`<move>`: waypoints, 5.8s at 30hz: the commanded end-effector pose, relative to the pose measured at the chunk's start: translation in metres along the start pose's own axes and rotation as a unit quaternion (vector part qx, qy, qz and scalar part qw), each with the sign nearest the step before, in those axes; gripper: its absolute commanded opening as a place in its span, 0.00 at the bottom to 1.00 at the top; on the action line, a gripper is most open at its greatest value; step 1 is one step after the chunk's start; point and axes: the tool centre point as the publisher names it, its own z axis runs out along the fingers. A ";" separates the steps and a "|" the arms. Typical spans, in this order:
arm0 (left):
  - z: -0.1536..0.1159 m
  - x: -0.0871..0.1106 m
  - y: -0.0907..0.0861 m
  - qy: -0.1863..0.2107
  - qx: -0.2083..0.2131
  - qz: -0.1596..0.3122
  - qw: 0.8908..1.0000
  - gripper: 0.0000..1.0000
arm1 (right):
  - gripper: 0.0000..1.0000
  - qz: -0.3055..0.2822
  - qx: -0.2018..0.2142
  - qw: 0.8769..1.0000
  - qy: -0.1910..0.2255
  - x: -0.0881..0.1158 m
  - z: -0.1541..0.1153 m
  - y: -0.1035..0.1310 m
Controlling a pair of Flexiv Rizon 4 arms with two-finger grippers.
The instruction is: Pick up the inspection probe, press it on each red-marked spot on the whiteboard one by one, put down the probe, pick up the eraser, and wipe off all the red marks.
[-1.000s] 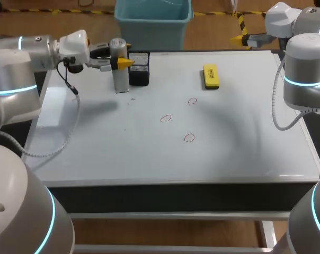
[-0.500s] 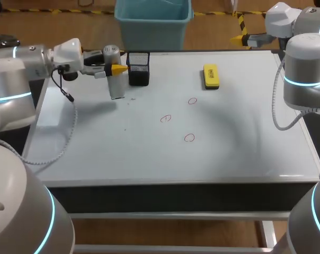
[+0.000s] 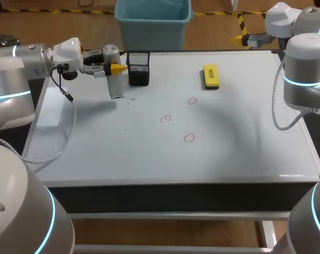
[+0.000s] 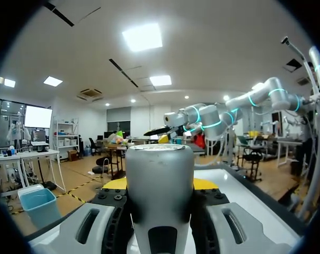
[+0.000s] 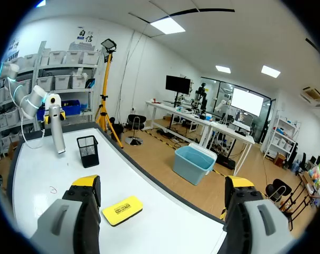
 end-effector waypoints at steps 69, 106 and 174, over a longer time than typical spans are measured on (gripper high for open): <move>0.000 0.000 -0.001 0.000 0.001 0.000 1.000 0.00 | 1.00 -0.677 0.261 0.505 0.467 0.036 0.097 -0.042; 0.000 0.000 -0.001 0.000 0.001 0.000 1.000 0.00 | 1.00 -0.773 0.095 0.349 0.521 0.089 0.082 -0.128; 0.000 0.000 -0.001 0.000 0.001 0.000 1.000 0.00 | 0.35 -0.755 0.117 0.322 0.559 0.102 0.111 -0.174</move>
